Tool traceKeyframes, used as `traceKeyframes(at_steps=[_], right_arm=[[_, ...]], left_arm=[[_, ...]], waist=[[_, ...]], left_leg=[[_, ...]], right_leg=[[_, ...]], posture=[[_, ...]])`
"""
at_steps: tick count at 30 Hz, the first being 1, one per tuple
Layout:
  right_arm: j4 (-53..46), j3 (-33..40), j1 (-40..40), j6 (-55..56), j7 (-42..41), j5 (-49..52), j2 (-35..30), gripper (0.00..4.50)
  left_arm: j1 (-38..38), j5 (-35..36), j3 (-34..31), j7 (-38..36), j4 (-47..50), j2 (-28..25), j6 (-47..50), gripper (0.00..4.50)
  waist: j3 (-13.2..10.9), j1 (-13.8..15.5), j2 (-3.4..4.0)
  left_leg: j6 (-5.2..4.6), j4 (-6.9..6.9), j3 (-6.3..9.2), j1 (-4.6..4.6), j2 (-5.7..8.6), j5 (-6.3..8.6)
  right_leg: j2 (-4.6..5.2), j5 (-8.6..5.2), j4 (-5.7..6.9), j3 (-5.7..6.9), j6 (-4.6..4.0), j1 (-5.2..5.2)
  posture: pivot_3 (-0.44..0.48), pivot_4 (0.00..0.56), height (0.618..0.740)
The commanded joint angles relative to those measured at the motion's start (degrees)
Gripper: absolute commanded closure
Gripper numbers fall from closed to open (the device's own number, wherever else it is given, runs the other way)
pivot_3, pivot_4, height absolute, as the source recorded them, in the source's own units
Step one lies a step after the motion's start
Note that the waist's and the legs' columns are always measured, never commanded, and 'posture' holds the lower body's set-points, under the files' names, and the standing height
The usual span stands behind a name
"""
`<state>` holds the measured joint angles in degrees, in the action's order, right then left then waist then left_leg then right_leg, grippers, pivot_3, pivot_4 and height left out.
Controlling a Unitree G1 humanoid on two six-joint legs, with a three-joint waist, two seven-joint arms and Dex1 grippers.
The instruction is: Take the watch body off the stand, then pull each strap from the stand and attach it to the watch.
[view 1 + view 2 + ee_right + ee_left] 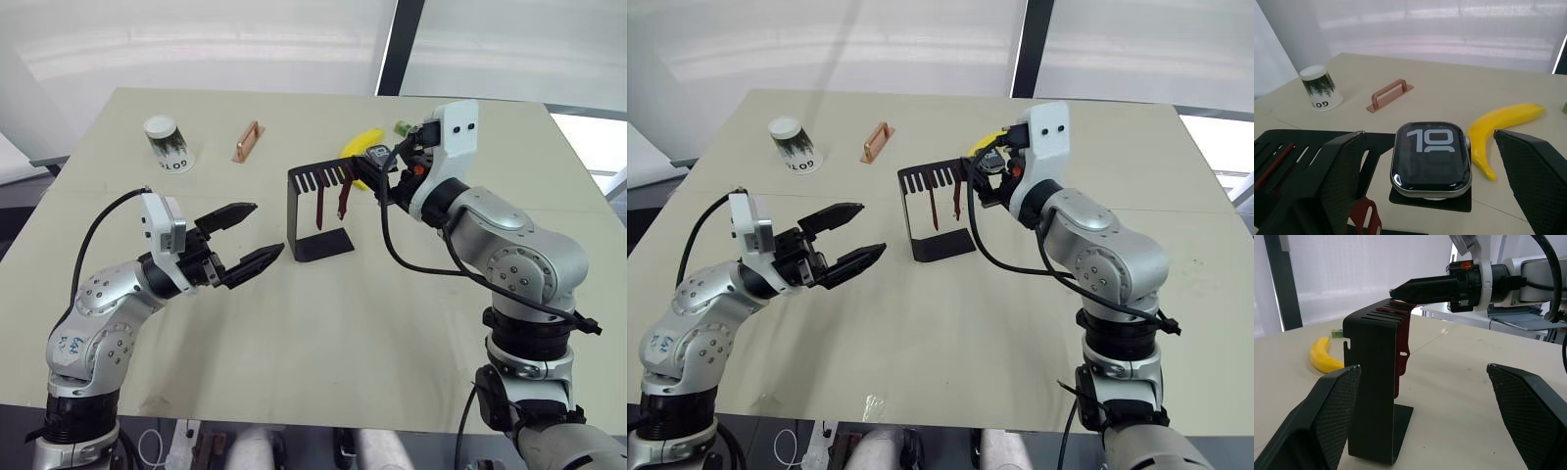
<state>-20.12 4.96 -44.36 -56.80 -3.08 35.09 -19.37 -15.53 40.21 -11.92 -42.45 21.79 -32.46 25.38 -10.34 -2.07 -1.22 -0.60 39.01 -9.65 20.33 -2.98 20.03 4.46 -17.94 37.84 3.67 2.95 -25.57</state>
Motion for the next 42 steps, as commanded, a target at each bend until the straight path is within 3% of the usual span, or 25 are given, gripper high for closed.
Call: traceKeyframes(at_steps=[1,5,6,18,24,27,34,37,42], right_arm=[[-1.05,0.18,-0.01,0.77,-1.31,-0.58,0.21,0.84],[-1.51,-2.76,-0.41,2.8,-4.18,-2.99,-1.73,2.68],[-1.36,-1.63,-0.56,2.29,-3.35,-2.01,-0.23,2.89],[-3.59,3.88,-1.84,2.58,-5.33,1.94,1.68,2.89],[-9.65,13.11,0.04,3.29,-6.14,9.72,-0.69,2.89],[-13.47,17.83,5.08,2.67,-6.19,12.68,-4.05,2.89],[-19.13,26.44,33.53,3.46,-7.58,9.95,-10.41,2.89],[-15.33,24.78,46.9,10.11,-7.73,1.79,-8.59,2.89],[-10.48,19.42,54.91,17.86,-7.96,-5.74,-5.72,2.89]], left_arm=[[-0.05,0.09,-0.88,0.68,2.65,-0.23,-0.89,0.0],[-0.22,-0.66,-0.53,0.55,2.82,-0.86,-1.12,0.0],[-0.61,-0.71,-0.69,0.58,2.62,-1.02,-1.11,0.0],[-2.68,-1.21,-1.0,0.01,0.48,-1.61,-1.71,0.0],[-3.62,-1.27,0.71,-1.61,-0.6,-1.09,-1.72,0.0],[-3.94,-1.12,1.6,-3.17,-1.14,-0.79,-2.17,0.0],[-5.2,-3.02,5.94,-9.28,-2.97,-1.17,-4.13,0.0],[-5.1,-4.07,8.13,-11.14,-3.25,-1.18,-4.83,0.0],[-4.43,-4.35,8.26,-11.59,-3.4,-0.86,-5.25,0.0]], waist=[[0.0,0.0,0.0],[0.0,0.01,0.0],[0.0,-0.06,0.0],[0.0,-0.35,0.0],[-0.01,0.06,0.01],[0.0,0.45,0.0],[0.0,0.63,0.0],[0.0,0.58,0.0],[-0.02,-0.41,0.02]], left_leg=[[0.0,0.0,0.0,0.0,0.0,0.0],[0.0,0.0,0.0,0.01,0.01,0.0],[0.0,-0.02,0.0,0.0,0.0,0.0],[0.0,-0.05,0.03,0.02,-0.01,0.01],[-0.01,-0.05,0.1,0.07,0.0,0.01],[-0.02,-0.08,0.15,0.09,0.0,0.03],[-0.11,-0.11,0.34,0.26,0.11,0.04],[-0.09,-0.13,0.36,0.2,0.1,0.03],[-0.05,-0.12,0.09,0.05,0.08,-0.05]], right_leg=[[0.0,0.0,0.0,0.0,0.0,0.0],[0.0,0.0,-0.02,0.0,0.0,0.0],[0.0,0.0,-0.03,0.0,0.0,0.0],[0.0,0.0,-0.05,0.03,0.0,0.0],[0.01,0.0,-0.1,0.08,0.0,0.0],[0.01,0.0,-0.15,0.13,0.0,0.0],[0.03,0.07,-0.4,0.19,0.12,0.09],[-0.01,0.06,-0.4,0.18,0.12,0.15],[-0.06,0.06,-0.33,-0.09,0.12,0.15]], posture=[[0.0,0.15,0.725],[0.0,0.15,0.725],[0.0,0.15,0.725],[0.0,0.15,0.725],[0.0,0.15,0.725],[0.0,0.15,0.725],[0.0,0.15,0.725],[0.0,0.15,0.725],[0.0,0.15,0.725]])
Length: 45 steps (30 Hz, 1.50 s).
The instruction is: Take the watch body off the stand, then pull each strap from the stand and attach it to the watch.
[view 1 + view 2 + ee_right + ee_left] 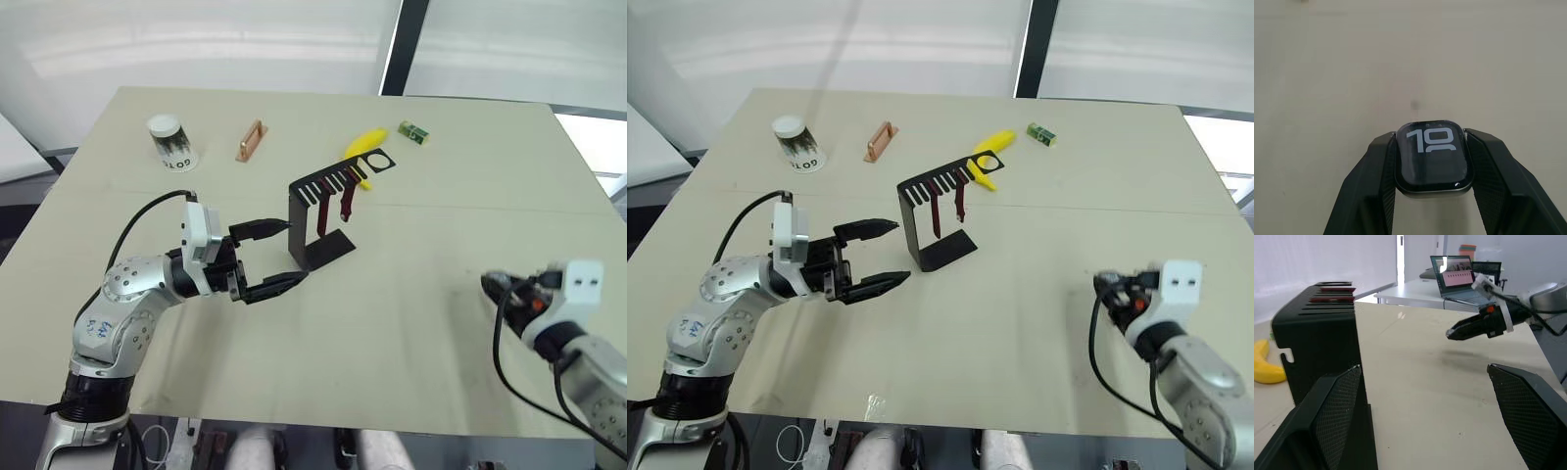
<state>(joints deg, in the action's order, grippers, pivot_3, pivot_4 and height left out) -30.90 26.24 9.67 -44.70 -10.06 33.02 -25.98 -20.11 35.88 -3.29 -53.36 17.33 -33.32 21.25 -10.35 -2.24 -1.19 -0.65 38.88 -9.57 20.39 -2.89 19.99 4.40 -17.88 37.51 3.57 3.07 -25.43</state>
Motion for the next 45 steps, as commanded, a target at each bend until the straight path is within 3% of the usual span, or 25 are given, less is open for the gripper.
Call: traceKeyframes(at_steps=[1,6,18,19,23,24,28,33,35,39,45], right_arm=[[1.08,-2.14,1.2,6.76,-0.43,-4.23,1.99,2.89],[4.68,-7.22,2.49,12.45,-2.56,-9.22,2.54,2.89],[6.55,-8.32,0.29,13.61,-3.25,-7.76,5.03,2.89],[6.49,-8.38,0.12,13.56,-3.34,-7.92,4.83,1.87],[4.58,-6.65,0.47,12.5,-3.72,-7.24,3.66,0.11],[3.77,-5.88,0.76,12.12,-4.11,-6.93,2.87,0.04],[1.66,-2.72,2.38,10.45,-6.09,-4.85,-0.32,0.04],[-1.5,8.95,9.32,14.65,-22.83,6.79,-6.25,0.04],[-0.15,12.31,11.9,15.84,-25.95,7.82,-7.63,0.04],[10.11,18.07,18.42,25.26,-35.8,2.06,-11.12,0.04],[31.95,20.02,21.19,50.12,-47.41,-7.6,-13.58,0.04]], left_arm=[[0.18,0.16,-0.59,-0.52,1.09,0.02,-0.89,0.0],[0.73,-0.1,-0.22,0.01,1.77,0.39,-0.9,0.0],[0.63,-0.23,-1.11,-0.23,0.79,0.04,-0.62,0.0],[0.7,-0.26,-1.17,-0.25,0.71,-0.03,-0.61,0.0],[1.34,-0.32,-1.95,-0.13,0.46,-0.59,-0.5,0.0],[1.65,-0.37,-2.2,-0.2,0.39,-0.92,-0.5,0.0],[2.29,-0.23,-3.32,0.29,0.0,-1.96,-0.38,0.0],[7.61,-2.66,-9.15,-0.76,-3.93,-6.36,-3.37,0.0],[9.55,-3.93,-11.31,-0.45,-5.97,-7.32,-5.23,0.0],[18.24,-8.84,-17.86,-0.89,-13.38,-9.47,-12.49,0.0],[28.69,-11.36,-23.9,-0.39,-17.64,-8.56,-20.42,0.0]], waist=[[0.0,-0.33,0.0],[0.0,-0.09,0.0],[0.01,0.12,-0.02],[0.01,0.17,-0.02],[0.02,0.61,-0.03],[0.02,0.65,-0.03],[0.01,0.7,-0.02],[-0.01,0.56,0.09],[-0.01,0.62,0.04],[0.0,0.62,0.01],[0.02,0.66,-0.08]], left_leg=[[0.02,-0.02,-0.07,-0.1,0.0,-0.01],[0.07,-0.1,-0.05,-0.15,0.01,-0.03],[0.07,-0.08,-0.06,-0.15,0.0,-0.02],[0.07,-0.08,-0.06,-0.15,0.0,-0.02],[0.05,-0.08,-0.05,-0.15,0.01,-0.01],[0.03,-0.07,-0.05,-0.14,0.02,0.0],[0.0,-0.08,-0.03,-0.13,0.03,0.01],[-0.01,-0.17,-0.05,-0.18,0.03,0.02],[0.01,-0.31,-0.04,-0.24,-0.01,0.0],[-0.04,-0.37,-0.06,-0.23,0.05,0.03],[-0.13,-0.69,-0.12,-0.25,0.07,0.1]], right_leg=[[0.0,0.0,0.06,-0.08,0.0,0.01],[-0.02,0.0,0.08,-0.11,0.0,0.02],[-0.02,0.0,0.06,-0.14,-0.01,0.02],[-0.02,0.0,0.07,-0.14,-0.01,0.02],[0.0,0.0,0.07,-0.14,-0.01,0.02],[0.01,0.0,0.06,-0.14,-0.01,0.02],[0.03,0.0,0.06,-0.13,0.0,0.02],[0.01,0.0,0.05,-0.13,0.0,0.02],[-0.08,-0.01,-0.02,-0.11,-0.02,0.04],[0.01,0.0,-0.11,-0.11,-0.01,0.05],[0.07,0.01,-0.5,-0.03,0.01,0.08]], posture=[[0.0,0.15,0.725],[0.0,0.15,0.725],[0.0,0.15,0.725],[0.0,0.15,0.725],[0.0,0.15,0.725],[0.0,0.15,0.725],[0.0,0.15,0.725],[0.0,0.15,0.725],[0.0,0.15,0.725],[0.0,0.15,0.725],[0.0,0.15,0.725]])
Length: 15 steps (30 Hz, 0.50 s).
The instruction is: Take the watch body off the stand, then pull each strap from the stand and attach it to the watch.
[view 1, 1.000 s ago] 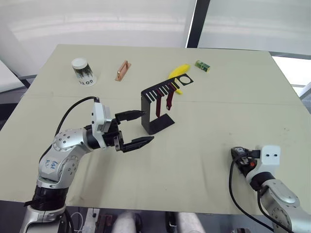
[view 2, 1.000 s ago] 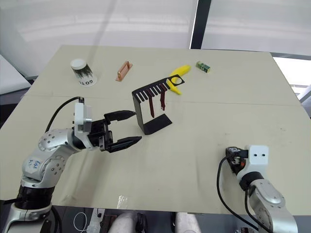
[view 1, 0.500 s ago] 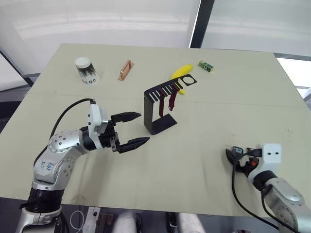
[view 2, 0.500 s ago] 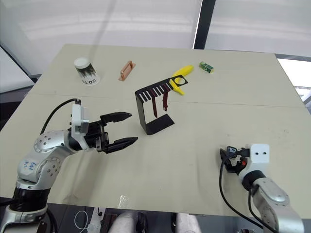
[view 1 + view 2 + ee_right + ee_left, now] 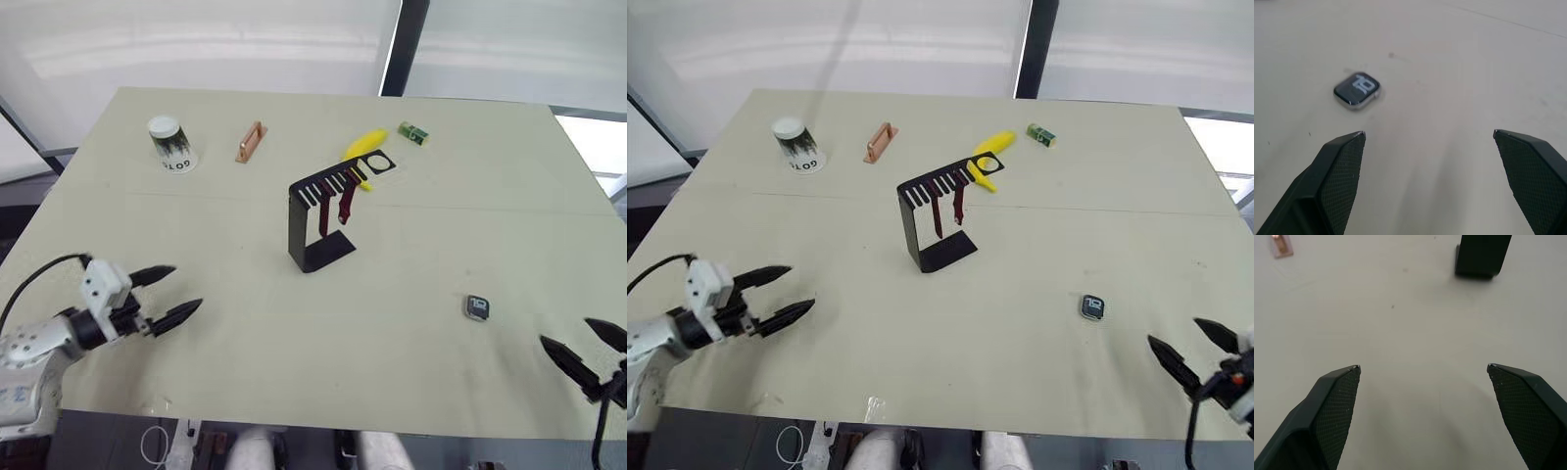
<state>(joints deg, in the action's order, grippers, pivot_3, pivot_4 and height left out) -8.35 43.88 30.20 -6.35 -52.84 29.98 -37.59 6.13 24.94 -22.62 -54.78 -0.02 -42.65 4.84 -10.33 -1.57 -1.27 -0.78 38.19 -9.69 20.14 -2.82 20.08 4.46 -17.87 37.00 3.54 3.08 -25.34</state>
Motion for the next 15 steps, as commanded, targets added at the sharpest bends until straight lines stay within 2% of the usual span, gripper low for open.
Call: traceKeyframes(at_steps=[1,7,11,15], right_arm=[[13.81,2.82,0.67,14.46,-5.46,-5.71,-2.91,0.04],[25.39,4.3,-2.94,21.64,-5.85,-4.74,-4.65,0.04],[23.35,0.64,-6.52,20.38,-6.77,-3.59,-4.55,0.04],[13.01,-6.4,-11.4,13.69,-8.2,0.65,-4.17,0.04]], left_arm=[[3.7,-0.3,-5.79,1.77,-0.81,1.31,-4.67,0.0],[6.43,-1.0,-8.21,4.85,0.68,3.41,-7.69,0.0],[3.98,-1.45,-4.92,7.53,6.05,4.86,-7.32,0.0],[0.81,-0.97,2.08,11.39,19.0,7.8,-4.2,0.0]], waist=[[0.0,0.04,0.0],[-0.01,0.01,0.01],[-0.03,-0.19,0.05],[-0.02,-0.14,0.1]], left_leg=[[-0.02,0.0,0.0,0.0,0.01,0.02],[-0.01,-0.01,0.03,-0.15,0.0,0.05],[0.28,-0.18,0.02,-0.96,-0.05,0.39],[0.37,-0.19,0.02,-0.95,-0.05,0.31]], right_leg=[[0.03,0.02,-0.03,0.01,0.03,0.03],[0.1,0.05,-0.04,0.01,0.0,0.18],[0.08,0.03,-0.15,-0.02,-0.07,0.96],[0.07,0.04,-0.1,-0.02,-0.06,0.95]], posture=[[0.0,0.15,0.725],[0.0,0.15,0.725],[0.0,0.15,0.725],[0.0,0.15,0.725]])
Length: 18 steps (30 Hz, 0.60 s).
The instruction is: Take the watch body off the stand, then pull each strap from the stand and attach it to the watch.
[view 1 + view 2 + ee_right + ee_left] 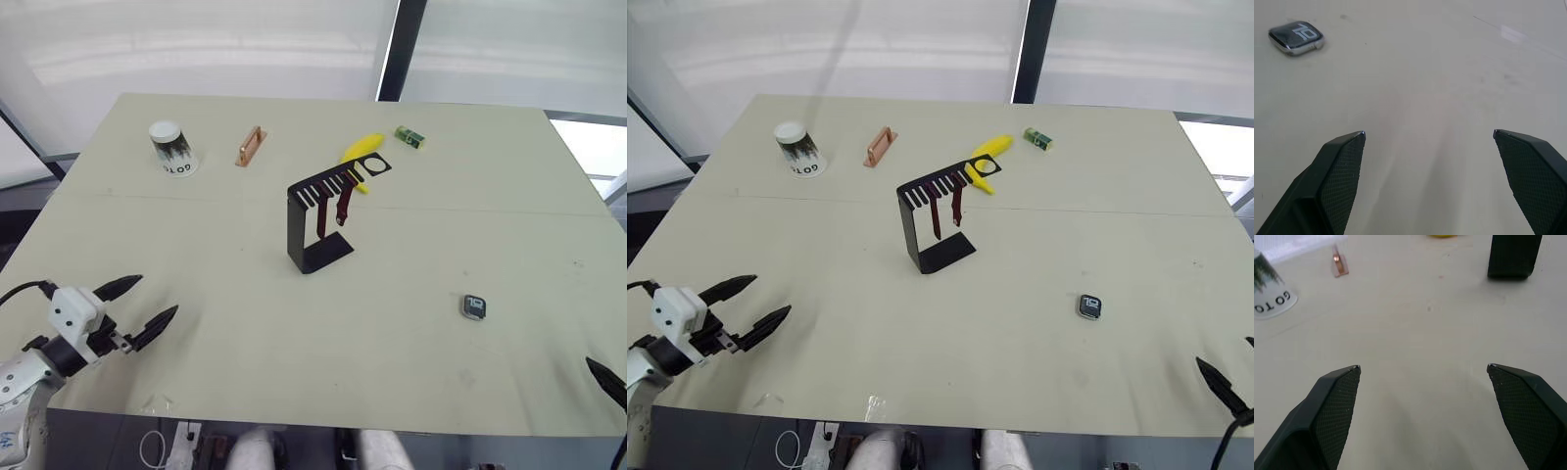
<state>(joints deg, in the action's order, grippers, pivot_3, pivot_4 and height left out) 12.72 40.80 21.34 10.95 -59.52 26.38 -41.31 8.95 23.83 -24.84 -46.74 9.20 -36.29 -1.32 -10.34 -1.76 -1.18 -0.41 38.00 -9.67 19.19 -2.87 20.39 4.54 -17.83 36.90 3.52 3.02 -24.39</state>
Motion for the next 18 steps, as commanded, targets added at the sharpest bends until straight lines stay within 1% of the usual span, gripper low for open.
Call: traceKeyframes(at_steps=[1,3,4,6,9,12,14,16,18], right_arm=[[-10.47,-4.95,-4.2,-4.29,-1.52,5.1,-0.22,0.04],[-14.37,-7.82,-7.3,-4.93,-2.04,6.76,0.47,0.04],[-16.02,-9.23,-8.43,-5.61,-2.07,7.22,0.62,0.04],[-18.41,-11.23,-9.77,-7.92,-1.97,8.27,0.42,0.04],[-20.94,-13.1,-10.51,-10.98,-1.87,9.53,0.15,0.04],[-22.69,-14.09,-10.77,-13.4,-1.87,10.92,0.32,0.04],[-23.42,-14.56,-10.71,-14.65,-2.1,11.32,0.18,0.04],[-25.07,-15.22,-9.62,-16.71,-2.69,11.91,-0.25,0.04],[-26.53,-15.54,-8.93,-17.68,-2.58,12.13,-0.08,0.04]], left_arm=[[-2.92,0.13,6.36,5.51,12.99,2.54,4.03,0.0],[-4.14,-1.36,10.98,9.78,18.57,4.83,8.2,0.0],[-4.5,-1.91,13.01,13.15,20.95,6.58,11.41,0.0],[-5.44,-3.25,16.18,18.97,24.3,9.68,16.65,0.0],[-6.72,-7.7,21.7,24.98,26.86,13.95,20.1,0.0],[-8.07,-13.19,26.91,29.61,25.6,18.24,18.93,0.0],[-9.15,-15.95,28.82,31.92,23.85,20.69,17.53,0.0],[-10.36,-16.3,30.21,33.63,21.79,24.08,16.86,0.0],[-11.33,-16.9,31.59,34.17,19.87,26.19,16.01,0.0]], waist=[[0.0,0.06,0.01],[0.0,0.1,0.02],[0.02,0.13,0.05],[0.04,0.33,0.09],[0.04,1.19,0.08],[0.04,1.86,0.09],[0.04,1.89,0.08],[0.04,1.89,0.08],[0.04,1.91,0.08]], left_leg=[[-0.08,0.0,0.0,0.0,0.0,-0.06],[-0.2,0.03,-0.02,0.0,0.02,-0.14],[-0.2,0.03,-0.02,-0.01,0.02,-0.16],[-0.22,0.02,0.0,-0.02,0.03,-0.17],[-0.19,0.06,0.11,0.02,0.01,-0.21],[-0.27,0.11,0.05,0.03,0.05,-0.21],[-0.31,0.14,0.06,0.04,0.06,-0.2],[-0.31,0.14,0.06,0.04,0.06,-0.2],[-0.31,0.12,0.06,0.03,0.05,-0.2]], right_leg=[[0.0,0.01,0.03,0.0,0.01,-0.01],[0.0,0.03,0.06,-0.02,0.05,-0.01],[0.0,0.03,0.08,-0.02,0.06,0.0],[-0.04,0.04,0.13,-0.01,0.07,-0.01],[-0.11,0.03,0.13,0.06,0.06,-0.02],[-0.08,0.04,0.08,0.01,0.08,0.0],[-0.07,0.05,0.01,0.01,0.1,0.03],[-0.08,0.05,0.02,0.01,0.1,0.03],[-0.09,0.05,0.03,0.03,0.1,0.03]], posture=[[0.0,0.15,0.725],[0.0,0.15,0.725],[0.0,0.15,0.725],[0.0,0.15,0.725],[0.0,0.15,0.725],[0.0,0.15,0.725],[0.0,0.15,0.725],[0.0,0.15,0.725],[0.0,0.15,0.725]])
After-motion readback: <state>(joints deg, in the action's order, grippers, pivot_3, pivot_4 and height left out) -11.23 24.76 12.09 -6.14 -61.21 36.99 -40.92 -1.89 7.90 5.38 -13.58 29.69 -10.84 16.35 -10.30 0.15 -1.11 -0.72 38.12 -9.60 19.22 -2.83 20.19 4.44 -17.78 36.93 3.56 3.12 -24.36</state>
